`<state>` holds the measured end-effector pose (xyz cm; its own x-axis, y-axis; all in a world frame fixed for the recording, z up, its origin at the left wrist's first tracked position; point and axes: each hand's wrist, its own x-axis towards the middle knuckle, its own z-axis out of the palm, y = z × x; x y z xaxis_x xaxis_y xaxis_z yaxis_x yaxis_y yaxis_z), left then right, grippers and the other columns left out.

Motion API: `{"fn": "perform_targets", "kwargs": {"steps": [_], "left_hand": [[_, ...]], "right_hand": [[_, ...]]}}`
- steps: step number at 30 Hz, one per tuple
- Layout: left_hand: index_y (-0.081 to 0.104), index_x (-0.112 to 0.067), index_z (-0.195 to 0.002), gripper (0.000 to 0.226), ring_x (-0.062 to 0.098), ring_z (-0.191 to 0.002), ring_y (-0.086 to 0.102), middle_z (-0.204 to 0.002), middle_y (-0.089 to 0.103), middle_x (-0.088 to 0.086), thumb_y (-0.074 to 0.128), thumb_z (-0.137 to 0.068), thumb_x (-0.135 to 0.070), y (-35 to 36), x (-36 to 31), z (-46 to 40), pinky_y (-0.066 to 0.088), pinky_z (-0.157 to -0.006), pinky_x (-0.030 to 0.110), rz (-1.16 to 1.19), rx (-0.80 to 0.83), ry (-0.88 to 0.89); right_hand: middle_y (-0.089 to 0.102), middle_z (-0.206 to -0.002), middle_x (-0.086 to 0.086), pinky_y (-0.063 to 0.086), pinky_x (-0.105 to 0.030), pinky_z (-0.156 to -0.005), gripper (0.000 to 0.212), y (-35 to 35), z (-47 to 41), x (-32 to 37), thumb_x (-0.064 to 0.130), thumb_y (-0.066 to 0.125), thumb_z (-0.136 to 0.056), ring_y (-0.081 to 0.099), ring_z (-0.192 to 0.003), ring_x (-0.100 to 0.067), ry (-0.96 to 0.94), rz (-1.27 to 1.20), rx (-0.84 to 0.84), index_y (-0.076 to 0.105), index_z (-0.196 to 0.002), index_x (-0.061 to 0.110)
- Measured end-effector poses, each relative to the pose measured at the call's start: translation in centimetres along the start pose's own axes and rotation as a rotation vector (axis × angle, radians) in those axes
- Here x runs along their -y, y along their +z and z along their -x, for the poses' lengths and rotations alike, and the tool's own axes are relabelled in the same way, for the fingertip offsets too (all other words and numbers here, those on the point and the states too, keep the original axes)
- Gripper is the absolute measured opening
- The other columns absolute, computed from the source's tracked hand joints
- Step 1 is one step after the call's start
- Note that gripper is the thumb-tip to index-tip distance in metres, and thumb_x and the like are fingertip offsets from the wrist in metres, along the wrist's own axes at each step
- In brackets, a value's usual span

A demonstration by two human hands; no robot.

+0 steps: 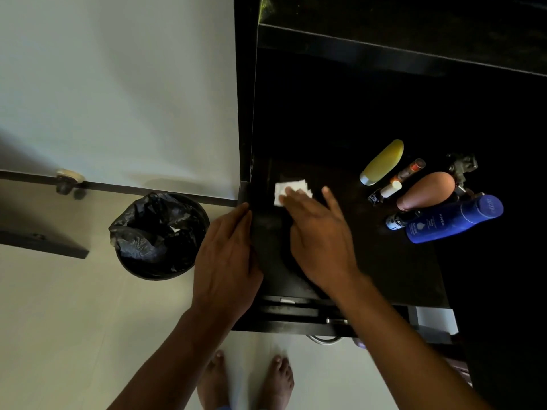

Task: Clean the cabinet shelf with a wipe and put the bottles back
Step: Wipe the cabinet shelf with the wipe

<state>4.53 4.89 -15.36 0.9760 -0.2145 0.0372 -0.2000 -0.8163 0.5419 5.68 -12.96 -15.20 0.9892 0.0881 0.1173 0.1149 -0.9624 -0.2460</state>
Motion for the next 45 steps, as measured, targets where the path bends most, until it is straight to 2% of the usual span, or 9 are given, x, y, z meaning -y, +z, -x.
{"fn": "perform_targets", "kwargs": {"steps": [5,11,16,24,29,32,35,41,45], "left_hand": [[0.06,-0.015,-0.145,0.064,0.027,-0.134,0.056,-0.15,0.059,0.005,0.03,-0.094,-0.038,-0.8,-0.1,-0.4,0.036,-0.11,0.028,-0.017,0.058,-0.005],[0.06,-0.016,-0.143,0.061,0.013,-0.129,0.057,-0.15,0.057,0.001,0.029,-0.097,-0.039,-1.5,-0.1,-0.7,0.047,-0.099,0.024,0.145,-0.019,-0.021],[0.061,-0.016,-0.146,0.067,0.02,-0.139,0.054,-0.153,0.057,0.003,0.025,-0.097,-0.045,-0.8,0.1,-0.2,0.048,-0.114,0.04,0.097,0.055,-0.021],[0.063,-0.013,-0.142,0.062,0.024,-0.138,0.055,-0.147,0.062,0.006,0.029,-0.096,-0.037,-0.9,-0.1,-0.1,0.043,-0.119,0.039,0.088,0.033,-0.023],[0.061,-0.011,-0.142,0.047,0.017,-0.14,0.052,-0.149,0.059,0.006,0.041,-0.099,-0.014,-0.9,0.3,0.2,0.045,-0.116,0.035,0.166,-0.061,-0.113],[0.063,-0.011,-0.14,0.041,0.008,-0.125,0.058,-0.142,0.064,0.005,0.049,-0.102,-0.003,-0.7,0.9,0.9,0.045,-0.103,0.02,0.303,-0.074,-0.25],[0.063,-0.015,-0.141,0.039,0.005,-0.112,0.068,-0.128,0.072,-0.001,0.049,-0.105,-0.01,-0.7,1.1,1.6,0.055,-0.09,0.018,0.49,-0.062,-0.331],[0.07,-0.022,-0.131,0.035,-0.004,-0.105,0.069,-0.111,0.074,-0.016,0.05,-0.102,-0.019,-0.8,1.1,1.9,0.055,-0.089,0.018,0.636,-0.09,-0.387],[0.071,-0.015,-0.125,0.029,0.011,-0.102,0.074,-0.109,0.077,-0.002,0.048,-0.108,-0.021,-0.7,1.1,1.7,0.056,-0.086,0.028,0.839,-0.13,-0.475]], "right_hand": [[0.054,-0.155,-0.008,0.013,-0.044,-0.131,0.052,0.4,-6.2,-1.2,0.01,0.051,-0.096,0.047,-0.146,-0.019,0.084,-0.018,0.023,0.056,-0.147,0.011],[0.06,-0.148,-0.009,0.028,-0.05,-0.126,0.058,0.7,-2.2,1.3,0.016,0.032,-0.092,0.055,-0.141,-0.022,-0.093,-0.066,0.084,0.062,-0.141,0.007],[0.056,-0.153,-0.003,0.023,-0.043,-0.128,0.057,-0.3,1.8,0.8,0.008,0.049,-0.089,0.051,-0.144,-0.017,-0.055,-0.023,0.084,0.058,-0.146,0.012],[0.059,-0.148,-0.013,0.023,-0.047,-0.128,0.055,1.6,-8.4,-0.8,0.007,0.052,-0.091,0.054,-0.14,-0.026,0.025,-0.025,0.024,0.058,-0.145,0.008],[0.06,-0.148,-0.012,0.026,-0.052,-0.127,0.053,1.6,-3.7,0.8,0.005,0.045,-0.091,0.054,-0.141,-0.026,-0.057,-0.073,-0.01,0.06,-0.142,0.006],[0.053,-0.155,-0.008,0.021,-0.049,-0.129,0.054,1.2,2.3,2.8,0.008,0.049,-0.094,0.045,-0.148,-0.02,-0.132,-0.079,0.083,0.054,-0.148,0.011],[0.047,-0.159,-0.002,0.019,-0.044,-0.129,0.056,0.2,8.0,3.7,0.019,0.046,-0.095,0.038,-0.151,-0.014,-0.192,-0.034,0.154,0.049,-0.151,0.016],[0.053,-0.155,0.0,0.022,-0.049,-0.128,0.058,-0.8,5.8,2.5,0.024,0.028,-0.097,0.047,-0.146,-0.014,-0.077,0.043,0.101,0.055,-0.148,0.017],[0.058,-0.15,-0.009,0.025,-0.051,-0.127,0.047,0.8,0.5,2.6,0.016,0.055,-0.096,0.053,-0.142,-0.022,-0.153,-0.007,0.084,0.059,-0.143,0.01]]}}
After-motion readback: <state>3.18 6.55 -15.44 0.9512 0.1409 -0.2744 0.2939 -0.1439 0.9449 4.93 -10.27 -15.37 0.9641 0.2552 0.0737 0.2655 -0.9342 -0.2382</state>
